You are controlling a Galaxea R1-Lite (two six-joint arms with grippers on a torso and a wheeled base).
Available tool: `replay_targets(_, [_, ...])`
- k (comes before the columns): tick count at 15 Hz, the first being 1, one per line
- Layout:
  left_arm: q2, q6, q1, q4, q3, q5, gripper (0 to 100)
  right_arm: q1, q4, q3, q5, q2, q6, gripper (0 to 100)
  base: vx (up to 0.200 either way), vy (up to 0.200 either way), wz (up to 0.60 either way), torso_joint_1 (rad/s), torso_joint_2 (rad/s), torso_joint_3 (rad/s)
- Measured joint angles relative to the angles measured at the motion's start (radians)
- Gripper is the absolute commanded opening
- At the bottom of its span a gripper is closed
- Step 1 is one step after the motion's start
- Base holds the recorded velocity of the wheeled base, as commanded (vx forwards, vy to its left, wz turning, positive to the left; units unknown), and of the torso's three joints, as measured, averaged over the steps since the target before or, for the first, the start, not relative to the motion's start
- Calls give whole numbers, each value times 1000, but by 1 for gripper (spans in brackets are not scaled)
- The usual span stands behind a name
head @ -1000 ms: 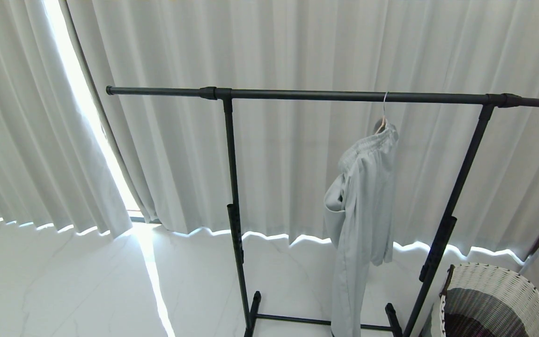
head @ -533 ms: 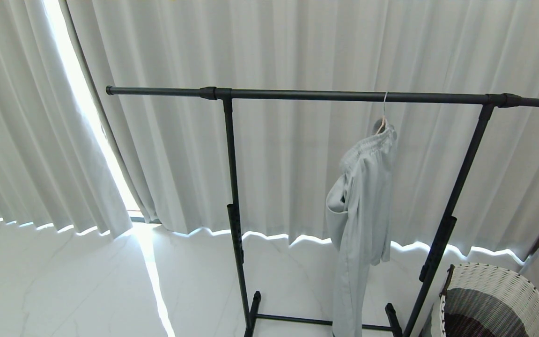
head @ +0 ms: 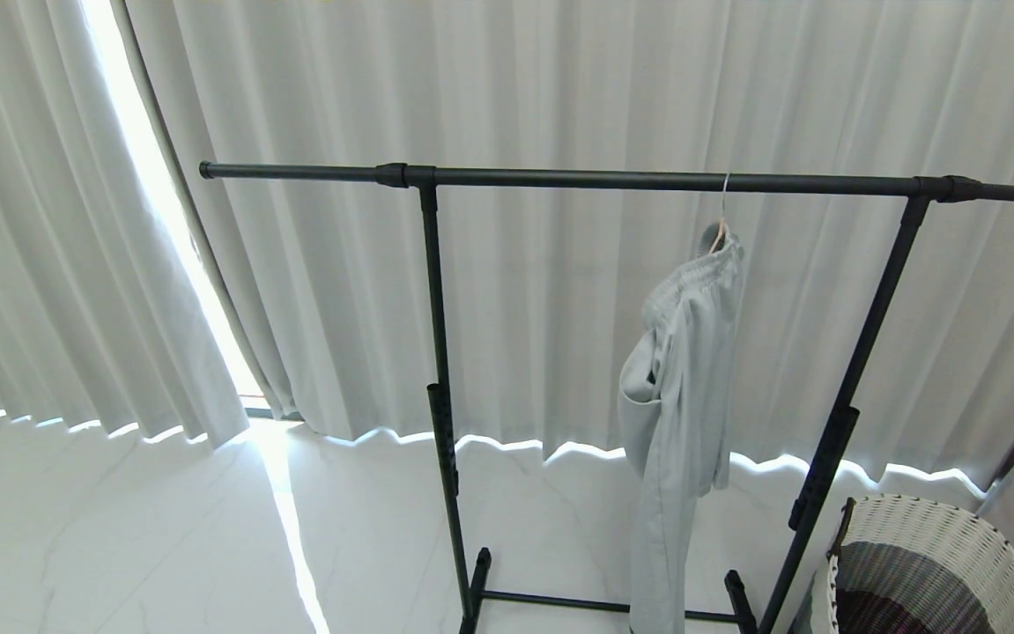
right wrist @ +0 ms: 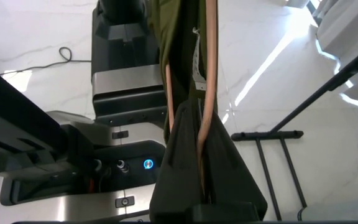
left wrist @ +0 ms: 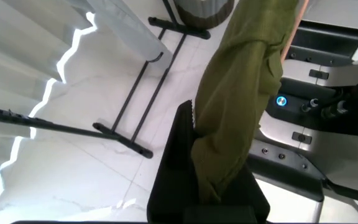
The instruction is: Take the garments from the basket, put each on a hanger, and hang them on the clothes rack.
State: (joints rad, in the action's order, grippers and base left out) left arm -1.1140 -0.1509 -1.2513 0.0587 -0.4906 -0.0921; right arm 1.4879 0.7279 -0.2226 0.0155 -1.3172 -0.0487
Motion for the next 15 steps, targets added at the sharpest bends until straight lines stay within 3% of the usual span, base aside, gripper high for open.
replay_targets(1, [0, 0, 0, 0, 1, 0, 0, 0, 0, 0, 1, 0, 0, 0, 0, 0, 0, 0, 0, 0])
replay_targets(2, [0, 0, 0, 0, 1, -1, 0, 0, 1, 0, 3, 0, 1, 100, 0, 0, 0, 0, 0, 0])
replay_targets(4, [0, 0, 1, 0, 1, -4, 0, -1, 4, 1, 6, 1, 1, 100, 0, 0, 0, 0, 0, 0])
replay_targets(6, [5, -8, 1, 0, 1, -35, 0, -9, 3, 2, 59, 1, 0, 100, 0, 0, 0, 0, 0, 0])
replay_targets(9, [21, -102, 0, 0, 19, -191, 0, -61, 3, 1, 110, 6, -2, 100, 0, 0, 0, 0, 0, 0])
replay_targets(12, [62, -110, 11, -1, 63, -261, 0, -117, 4, -5, 113, 12, -1, 100, 0, 0, 0, 0, 0, 0])
replay_targets(15, [84, -105, 84, -39, 60, -318, 0, -129, 3, -19, 113, 1, -5, 100, 0, 0, 0, 0, 0, 0])
